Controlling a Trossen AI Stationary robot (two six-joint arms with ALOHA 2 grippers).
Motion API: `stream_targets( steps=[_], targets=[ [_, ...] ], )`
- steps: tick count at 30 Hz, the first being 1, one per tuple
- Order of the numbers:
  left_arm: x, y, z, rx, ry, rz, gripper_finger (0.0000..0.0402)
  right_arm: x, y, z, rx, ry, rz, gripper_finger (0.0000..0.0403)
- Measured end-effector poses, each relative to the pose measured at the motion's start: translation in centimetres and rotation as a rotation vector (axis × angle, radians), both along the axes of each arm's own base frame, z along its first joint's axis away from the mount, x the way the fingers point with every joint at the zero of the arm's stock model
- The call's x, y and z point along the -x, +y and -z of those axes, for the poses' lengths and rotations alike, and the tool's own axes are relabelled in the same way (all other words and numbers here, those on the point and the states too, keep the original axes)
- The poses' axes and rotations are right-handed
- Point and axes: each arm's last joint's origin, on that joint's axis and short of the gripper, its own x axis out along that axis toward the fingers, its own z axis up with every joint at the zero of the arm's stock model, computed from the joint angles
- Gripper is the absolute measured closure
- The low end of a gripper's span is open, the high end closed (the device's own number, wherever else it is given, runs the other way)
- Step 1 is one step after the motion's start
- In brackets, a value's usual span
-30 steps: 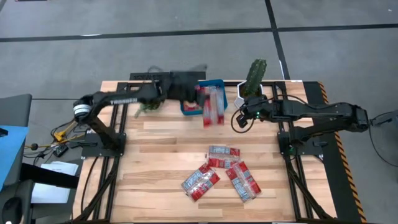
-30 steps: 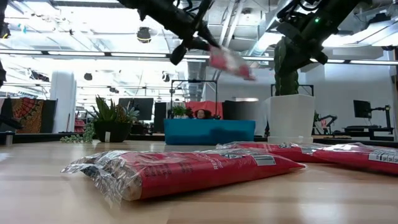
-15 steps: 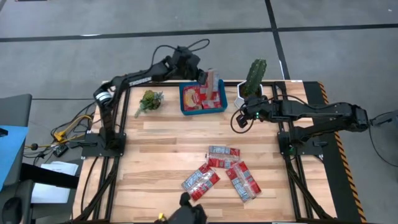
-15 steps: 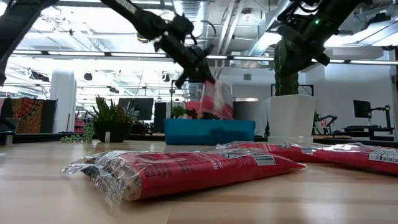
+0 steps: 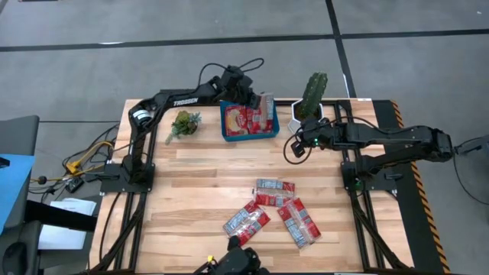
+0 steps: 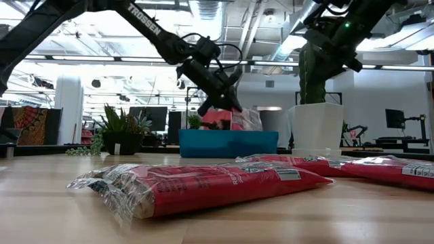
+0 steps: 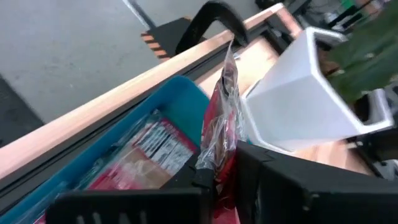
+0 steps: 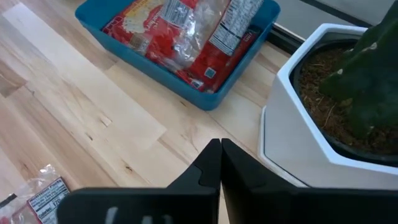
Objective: Sort popcorn bags into baskets
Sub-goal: Put the popcorn bag into the blue bin
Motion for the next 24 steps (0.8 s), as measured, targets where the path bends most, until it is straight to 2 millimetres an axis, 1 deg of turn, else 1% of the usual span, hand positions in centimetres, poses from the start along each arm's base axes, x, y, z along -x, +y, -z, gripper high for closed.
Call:
stream_targets(
  steps=[4, 10, 14, 16, 19, 24],
  targets=[
    [0.2, 0.1, 0.3, 0.017, 0.030, -0.012, 0.0346, 0.1, 0.0, 0.1, -0.002, 0.014, -0.001, 0.0370],
    [0.4, 0.0, 0.5, -0.005, 0.077, -0.003, 0.0257, 0.1, 0.0, 0.1, 0.001, 0.020, -0.004, 0.0382],
    [0.9, 0.5, 0.2, 0.036, 0.089, 0.018, 0.0205, 0.1, 0.0, 0.1, 0.001, 0.022, -0.005, 0.0385],
    [1.2, 0.8, -0.4, 0.051, 0.117, 0.022, 0.0188, 0.1, 0.0, 0.1, 0.001, 0.023, -0.006, 0.0382],
    [1.8, 1.2, -1.5, 0.071, 0.185, 0.042, 0.0176, 0.2, 0.0, 0.1, 0.000, 0.027, -0.006, 0.0373],
    [2.0, 1.1, -5.1, 0.023, 0.252, 0.106, 0.0174, 0.2, 0.1, 0.2, 0.000, 0.036, -0.008, 0.0368]
  ],
)
